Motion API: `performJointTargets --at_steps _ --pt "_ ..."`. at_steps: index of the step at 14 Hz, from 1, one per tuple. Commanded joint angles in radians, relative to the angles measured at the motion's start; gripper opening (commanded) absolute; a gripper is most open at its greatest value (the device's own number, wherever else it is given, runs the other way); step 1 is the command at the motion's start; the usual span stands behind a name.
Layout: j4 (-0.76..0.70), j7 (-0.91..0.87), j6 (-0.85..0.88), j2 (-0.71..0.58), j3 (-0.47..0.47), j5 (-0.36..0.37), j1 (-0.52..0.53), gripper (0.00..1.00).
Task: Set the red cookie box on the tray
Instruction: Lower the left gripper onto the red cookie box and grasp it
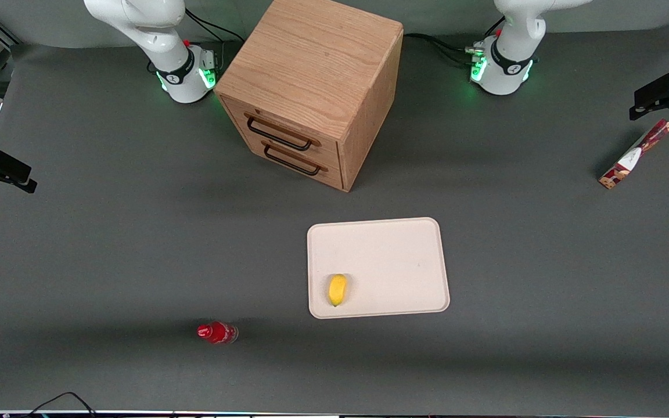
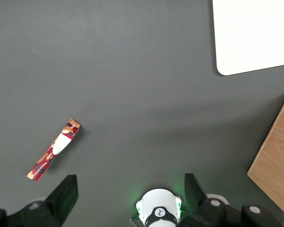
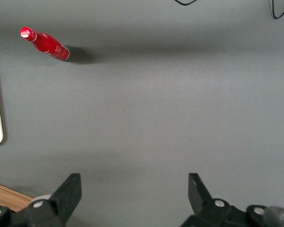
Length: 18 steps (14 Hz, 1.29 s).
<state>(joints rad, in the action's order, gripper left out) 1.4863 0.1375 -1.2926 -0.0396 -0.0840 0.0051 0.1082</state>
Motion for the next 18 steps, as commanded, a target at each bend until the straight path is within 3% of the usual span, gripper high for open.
performJointTargets --at_steps 1,5,9,14,18 --pt "0.016 -0.023 -0.004 -0.016 -0.008 0.013 -0.010 1.00" --pt "0.028 -0.012 -0.014 0.020 0.038 0.075 0.004 1.00" --pt "0.080 0.469 -0.079 0.084 0.257 0.078 0.004 1.00" --pt "0.388 1.026 -0.362 0.084 0.490 0.069 0.011 1.00" --pt "0.691 1.328 -0.690 0.072 0.650 0.029 0.019 1.00"
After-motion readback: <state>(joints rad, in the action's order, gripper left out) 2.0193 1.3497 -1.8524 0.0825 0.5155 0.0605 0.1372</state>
